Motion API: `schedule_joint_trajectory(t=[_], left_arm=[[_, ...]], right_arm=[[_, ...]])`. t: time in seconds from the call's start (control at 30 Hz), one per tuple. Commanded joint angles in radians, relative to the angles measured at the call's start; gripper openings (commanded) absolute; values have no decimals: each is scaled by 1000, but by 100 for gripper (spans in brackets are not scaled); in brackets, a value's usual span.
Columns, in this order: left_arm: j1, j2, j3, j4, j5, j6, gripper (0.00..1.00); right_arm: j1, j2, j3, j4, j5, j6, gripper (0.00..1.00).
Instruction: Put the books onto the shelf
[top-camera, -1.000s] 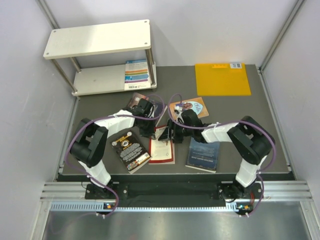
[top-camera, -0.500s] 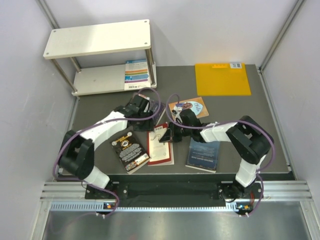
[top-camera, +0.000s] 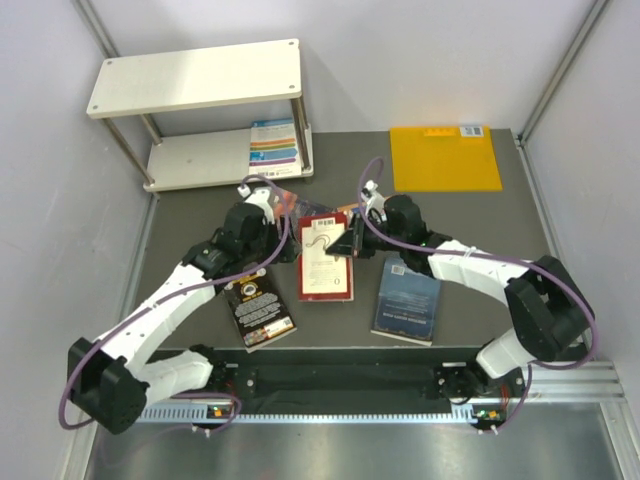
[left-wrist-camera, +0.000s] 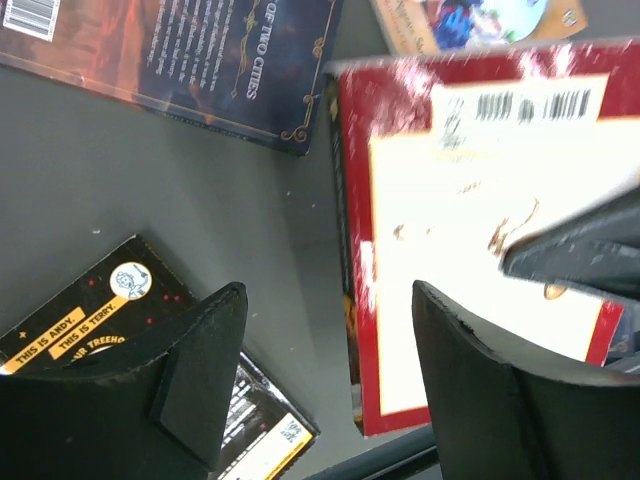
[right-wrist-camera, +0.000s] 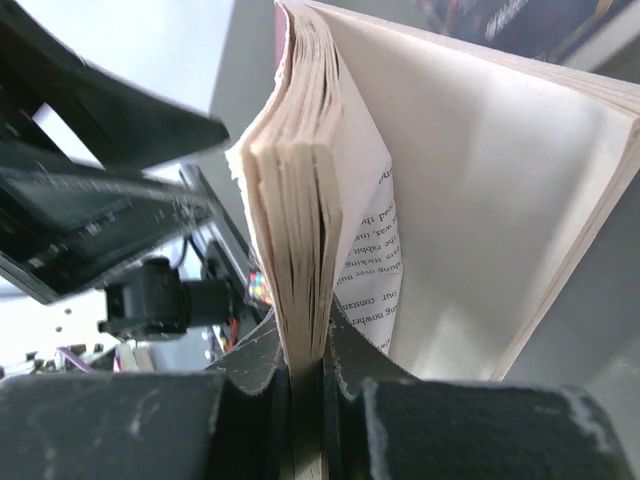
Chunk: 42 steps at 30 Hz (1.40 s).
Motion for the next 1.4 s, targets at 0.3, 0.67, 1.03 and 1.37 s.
schedule_joint_trajectory(t=[0.3, 0.67, 1.03, 1.37], left_arm=[[-1, -215, -178, 254, 32, -272, 74], [-1, -235, -229, 363, 98, -229, 99], [-1, -273, -310, 426, 93, -292, 86], [-1, -296, -393, 559, 75, -329, 76]], right_arm=[[-90, -40, 96, 110, 30, 50, 0], [-97, 40, 168, 191, -42, 102, 0], [-126, 83, 207, 291, -91, 180, 0], [-134, 141, 191, 464, -162, 312, 0]])
